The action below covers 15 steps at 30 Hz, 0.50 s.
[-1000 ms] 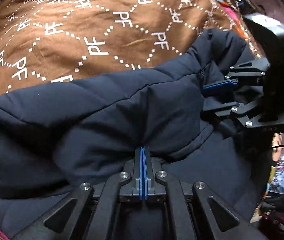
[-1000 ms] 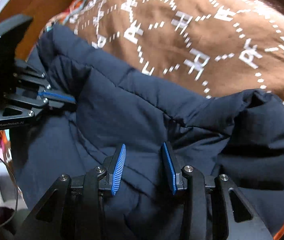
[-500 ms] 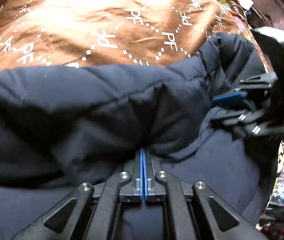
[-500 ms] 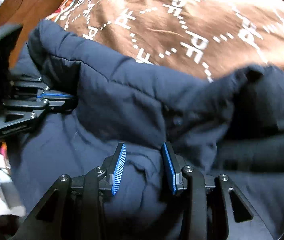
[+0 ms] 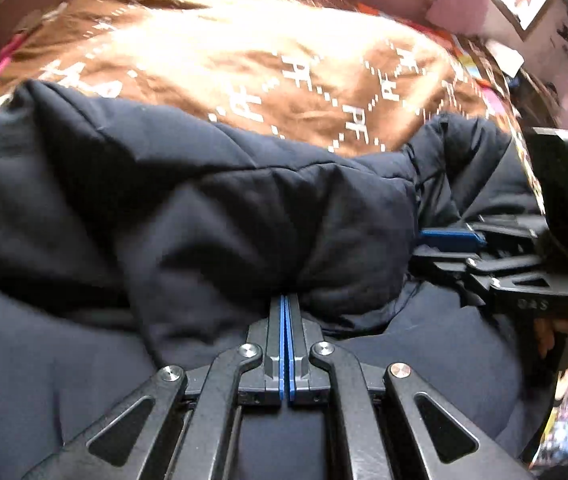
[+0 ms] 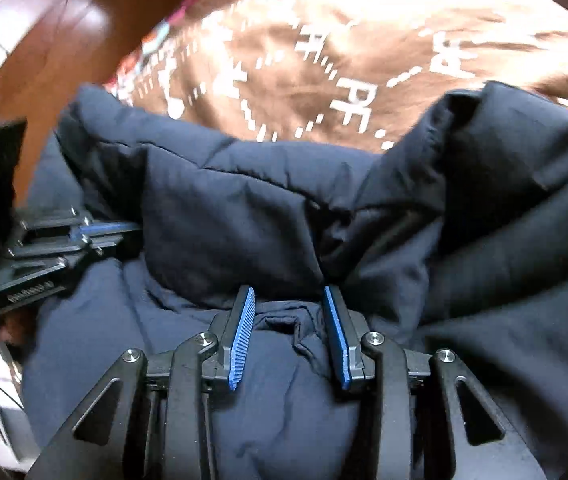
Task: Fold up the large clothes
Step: 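Open both tools and withdraw them from the folded jacket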
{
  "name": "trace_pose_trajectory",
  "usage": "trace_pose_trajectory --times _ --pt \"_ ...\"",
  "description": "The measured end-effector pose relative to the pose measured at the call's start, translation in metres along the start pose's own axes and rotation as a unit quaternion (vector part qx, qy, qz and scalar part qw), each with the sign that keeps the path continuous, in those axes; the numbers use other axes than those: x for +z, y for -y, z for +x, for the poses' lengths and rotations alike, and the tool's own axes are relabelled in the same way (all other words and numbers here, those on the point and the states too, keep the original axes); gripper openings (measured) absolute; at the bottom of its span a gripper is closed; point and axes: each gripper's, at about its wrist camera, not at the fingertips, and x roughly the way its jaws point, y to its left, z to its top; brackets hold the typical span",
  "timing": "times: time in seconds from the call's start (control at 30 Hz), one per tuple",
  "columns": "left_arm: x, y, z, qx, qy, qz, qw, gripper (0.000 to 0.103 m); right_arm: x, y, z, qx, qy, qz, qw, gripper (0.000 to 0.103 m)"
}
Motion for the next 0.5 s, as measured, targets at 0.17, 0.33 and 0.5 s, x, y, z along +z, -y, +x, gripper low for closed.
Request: trace_pose_trajectory --times 0.17,0.33,0.5 --pt "-0.016 0.002 -0.029 0.003 0.049 -0.028 0.9984 0.01 -0.02 -0.008 -0.036 -0.024 0.047 -0.016 0.998 0.058" --pt "-0.036 0.003 -0.065 0.007 0.089 -0.06 0.9942 0.058 -0.034 -0.004 -0.088 -0.057 0.107 -0.007 0.993 0.07" --pt "-0.052 0.021 -0.1 0.026 0.158 -0.095 0.9825 0.091 -0.071 0.001 -0.135 -0.069 0.181 0.023 0.981 0.09"
